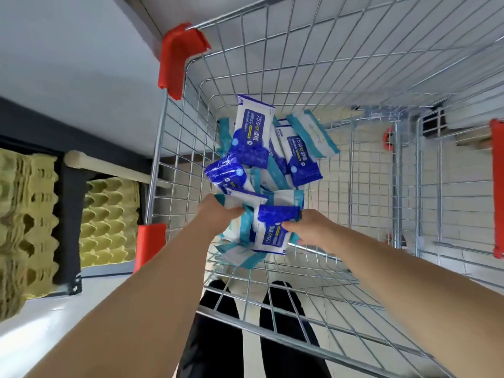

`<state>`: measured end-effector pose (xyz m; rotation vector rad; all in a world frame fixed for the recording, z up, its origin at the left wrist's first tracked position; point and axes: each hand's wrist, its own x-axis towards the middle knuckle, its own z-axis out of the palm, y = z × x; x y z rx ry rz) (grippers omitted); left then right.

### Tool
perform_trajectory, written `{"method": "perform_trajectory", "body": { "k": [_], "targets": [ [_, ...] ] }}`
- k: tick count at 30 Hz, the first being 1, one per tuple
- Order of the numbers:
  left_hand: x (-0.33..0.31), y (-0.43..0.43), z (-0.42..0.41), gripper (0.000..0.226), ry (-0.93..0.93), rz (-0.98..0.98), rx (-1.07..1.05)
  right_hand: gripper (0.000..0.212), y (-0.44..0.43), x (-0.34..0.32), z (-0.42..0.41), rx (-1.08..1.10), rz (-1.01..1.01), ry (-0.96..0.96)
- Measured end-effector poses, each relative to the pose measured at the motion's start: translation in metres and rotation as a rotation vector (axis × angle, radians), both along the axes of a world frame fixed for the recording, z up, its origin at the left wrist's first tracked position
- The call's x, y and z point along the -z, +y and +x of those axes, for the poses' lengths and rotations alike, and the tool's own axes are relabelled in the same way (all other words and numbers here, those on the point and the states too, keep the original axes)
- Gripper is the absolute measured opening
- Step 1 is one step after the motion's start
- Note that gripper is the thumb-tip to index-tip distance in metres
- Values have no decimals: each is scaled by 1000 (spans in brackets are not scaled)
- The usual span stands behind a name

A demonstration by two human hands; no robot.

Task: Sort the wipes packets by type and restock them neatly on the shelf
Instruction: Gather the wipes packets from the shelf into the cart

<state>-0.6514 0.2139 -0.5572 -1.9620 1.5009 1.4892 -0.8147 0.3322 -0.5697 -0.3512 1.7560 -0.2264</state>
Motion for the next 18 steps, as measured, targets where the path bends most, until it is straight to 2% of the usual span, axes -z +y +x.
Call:
{"method": "perform_trajectory", "body": {
  "k": [6, 8, 12, 18],
  "targets": [
    [-35, -1, -2, 35, -85, -108, 121, 23, -9, -45, -3, -163, -143, 190],
    [-62, -4, -4, 28, -124, -187, 231, 37, -16, -73, -1, -220, -232, 256],
    [-128, -11, 0, 35, -97, -332, 279, 53, -38, -139, 8, -382, -406, 383],
    [-263, -14, 45, 47, -12, -623, 215, 39, -76, -271, 48, -589, -764, 597]
  ]
}}
